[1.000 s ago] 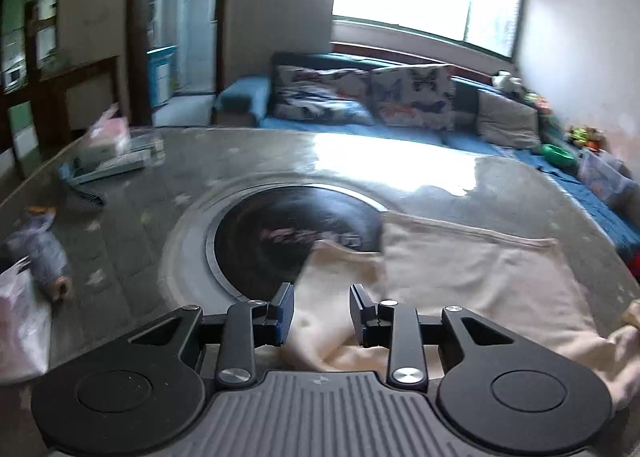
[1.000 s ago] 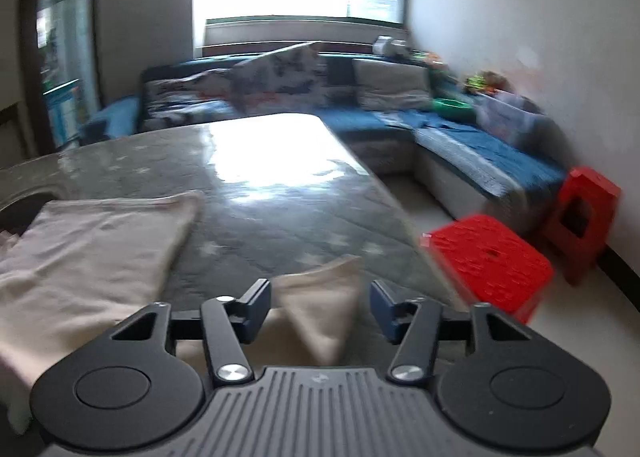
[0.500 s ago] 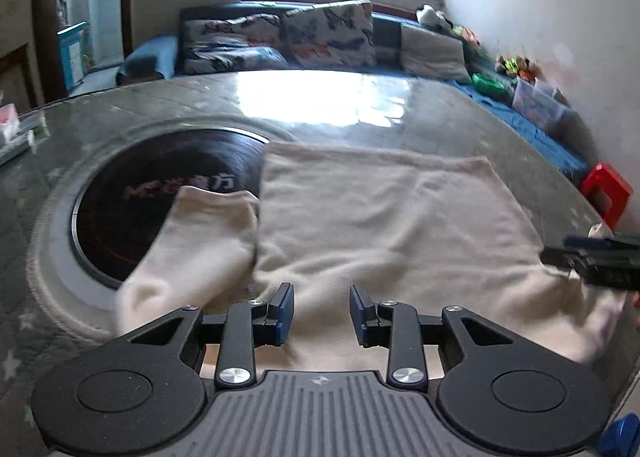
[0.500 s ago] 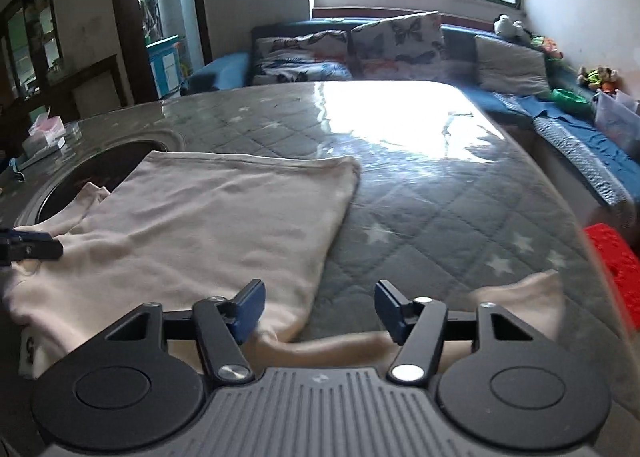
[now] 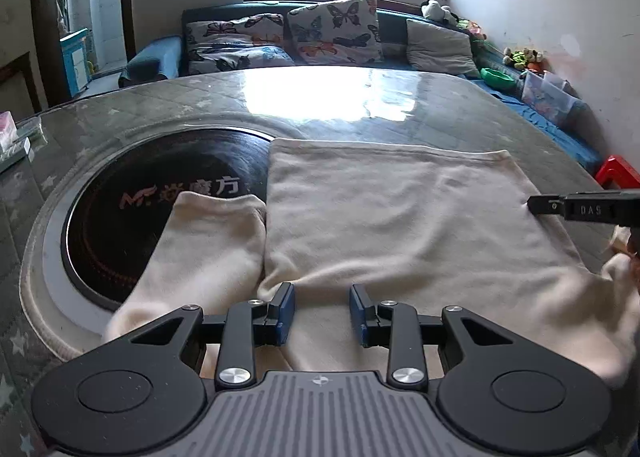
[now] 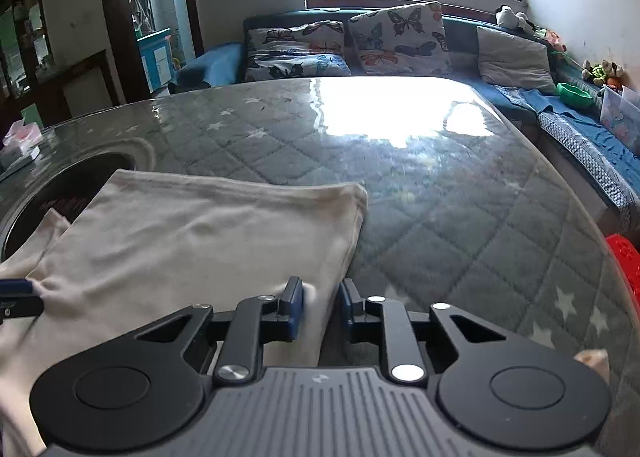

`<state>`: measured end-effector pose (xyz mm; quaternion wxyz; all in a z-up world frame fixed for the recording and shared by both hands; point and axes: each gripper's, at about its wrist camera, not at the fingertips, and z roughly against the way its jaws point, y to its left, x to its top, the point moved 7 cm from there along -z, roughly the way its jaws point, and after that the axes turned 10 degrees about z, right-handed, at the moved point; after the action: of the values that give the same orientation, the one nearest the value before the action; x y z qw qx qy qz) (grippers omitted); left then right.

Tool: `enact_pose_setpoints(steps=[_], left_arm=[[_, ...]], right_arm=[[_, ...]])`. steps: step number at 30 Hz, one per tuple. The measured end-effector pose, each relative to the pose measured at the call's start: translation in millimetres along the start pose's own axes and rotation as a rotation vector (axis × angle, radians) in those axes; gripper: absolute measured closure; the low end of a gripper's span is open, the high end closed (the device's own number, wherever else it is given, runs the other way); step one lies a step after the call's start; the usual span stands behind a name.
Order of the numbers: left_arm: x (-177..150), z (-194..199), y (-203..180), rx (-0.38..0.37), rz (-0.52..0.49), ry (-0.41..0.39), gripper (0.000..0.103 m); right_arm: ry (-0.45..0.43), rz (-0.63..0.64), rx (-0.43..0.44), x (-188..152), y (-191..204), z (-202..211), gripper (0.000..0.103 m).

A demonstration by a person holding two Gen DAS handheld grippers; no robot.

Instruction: Fold clothes

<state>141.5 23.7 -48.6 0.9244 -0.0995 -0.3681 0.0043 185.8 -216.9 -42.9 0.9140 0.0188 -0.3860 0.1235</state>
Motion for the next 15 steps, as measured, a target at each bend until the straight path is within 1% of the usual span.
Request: enact_pose_setpoints(steps=[1, 4, 6, 15], left_arm=[[1.7, -2.3, 0.6, 0.005, 0.000, -0.002, 0.070], [6.7, -9.3, 3.2, 0.012, 0.010, -0.005, 0.069], [11.9, -14.2, 5.8, 0.012, 0.023, -0.005, 0.068], [32.0, -34.1, 11.6, 0.067, 0.014, -0.024, 0.069]], right_arm=[[-0.001, -0.001, 0.000, 3.4, -0.3, -3.5, 0.090], [-0.006, 0.003, -0.005, 12.7, 0.1, -13.9, 0.091], [-0.007, 0.009, -0.010, 18.9, 0.3, -22.1, 0.091], [-0.002, 0.034, -0.022, 47.3, 2.7, -54.5, 0.090]])
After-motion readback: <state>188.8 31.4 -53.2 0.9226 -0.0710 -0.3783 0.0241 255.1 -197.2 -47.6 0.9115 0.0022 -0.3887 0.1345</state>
